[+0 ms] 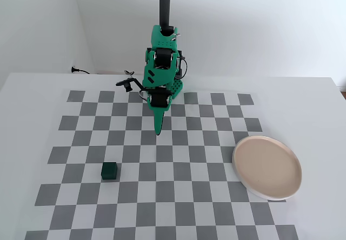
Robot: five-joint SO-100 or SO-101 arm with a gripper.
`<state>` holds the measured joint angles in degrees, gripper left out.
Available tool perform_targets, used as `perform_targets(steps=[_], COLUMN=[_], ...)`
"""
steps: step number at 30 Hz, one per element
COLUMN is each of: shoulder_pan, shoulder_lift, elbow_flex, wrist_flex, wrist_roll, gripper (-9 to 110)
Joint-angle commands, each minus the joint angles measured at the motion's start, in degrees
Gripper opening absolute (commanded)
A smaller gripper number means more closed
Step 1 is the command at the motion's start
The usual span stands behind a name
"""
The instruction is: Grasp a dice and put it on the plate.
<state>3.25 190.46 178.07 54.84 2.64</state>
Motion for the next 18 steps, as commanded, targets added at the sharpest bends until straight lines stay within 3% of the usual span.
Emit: perform_targets(steps=[1, 18], shoulder_pan=[-1.05, -4.13], shoulder_lift=[0.62, 0.62], elbow_flex=[-0.79, -0.97], wrist_flex=[-1.93, -14.59], wrist_roll=[-1.93, -20.92], gripper=[-4, -4])
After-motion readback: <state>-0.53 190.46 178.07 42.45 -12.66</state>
